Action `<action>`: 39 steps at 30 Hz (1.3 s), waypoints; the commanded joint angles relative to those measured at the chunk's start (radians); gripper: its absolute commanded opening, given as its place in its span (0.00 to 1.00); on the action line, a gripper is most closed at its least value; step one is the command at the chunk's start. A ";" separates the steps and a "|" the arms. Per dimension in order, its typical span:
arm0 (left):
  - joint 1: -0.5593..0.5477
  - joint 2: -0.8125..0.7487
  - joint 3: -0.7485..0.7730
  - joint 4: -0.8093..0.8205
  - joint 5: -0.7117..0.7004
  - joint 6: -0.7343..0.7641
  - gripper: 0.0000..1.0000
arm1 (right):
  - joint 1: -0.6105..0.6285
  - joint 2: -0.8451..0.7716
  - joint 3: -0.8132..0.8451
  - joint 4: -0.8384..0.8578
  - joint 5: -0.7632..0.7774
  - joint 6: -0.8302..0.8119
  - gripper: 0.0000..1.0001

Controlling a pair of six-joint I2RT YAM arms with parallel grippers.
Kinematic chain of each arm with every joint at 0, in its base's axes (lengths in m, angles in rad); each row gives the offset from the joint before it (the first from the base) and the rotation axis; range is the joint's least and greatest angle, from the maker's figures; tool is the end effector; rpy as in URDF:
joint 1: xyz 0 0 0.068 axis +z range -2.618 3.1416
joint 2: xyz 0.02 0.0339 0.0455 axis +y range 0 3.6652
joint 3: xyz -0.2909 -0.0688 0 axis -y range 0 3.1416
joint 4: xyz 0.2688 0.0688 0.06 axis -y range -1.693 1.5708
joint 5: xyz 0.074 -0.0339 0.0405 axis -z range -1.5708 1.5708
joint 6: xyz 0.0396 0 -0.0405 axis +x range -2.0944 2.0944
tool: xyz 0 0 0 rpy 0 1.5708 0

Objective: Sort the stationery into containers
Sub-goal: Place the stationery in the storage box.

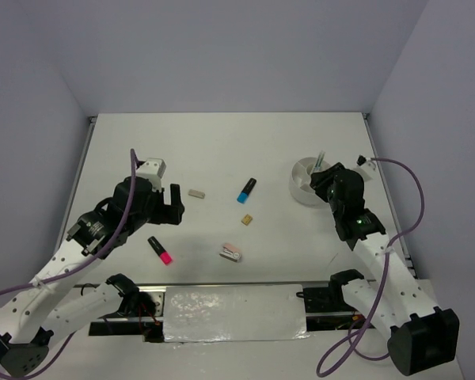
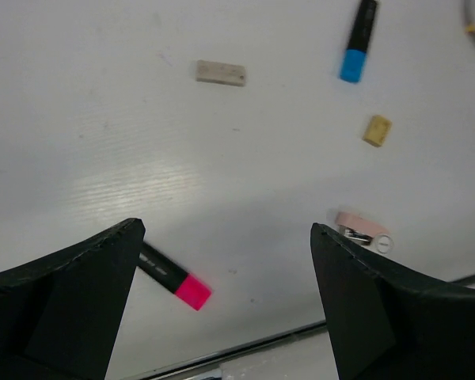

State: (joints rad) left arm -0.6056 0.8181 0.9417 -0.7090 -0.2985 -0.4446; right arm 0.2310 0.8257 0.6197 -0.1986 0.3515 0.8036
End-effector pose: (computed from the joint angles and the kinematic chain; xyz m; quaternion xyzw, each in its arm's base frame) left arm 0.1495 -0.0893 0.3567 0.0000 0.8741 -0.1211 0.4704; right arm 0.1981 0.0326 0.2873 0.3245 0.7613 0.1412 0.5434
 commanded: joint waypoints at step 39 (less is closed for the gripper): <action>-0.187 0.266 -0.084 1.013 0.453 -0.146 0.57 | 0.783 0.125 0.322 0.057 0.207 0.098 0.13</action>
State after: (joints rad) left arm -0.7879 1.1015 0.8204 0.2916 0.1974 -0.6270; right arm 0.9924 0.9451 0.8997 -0.1539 0.4973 0.9180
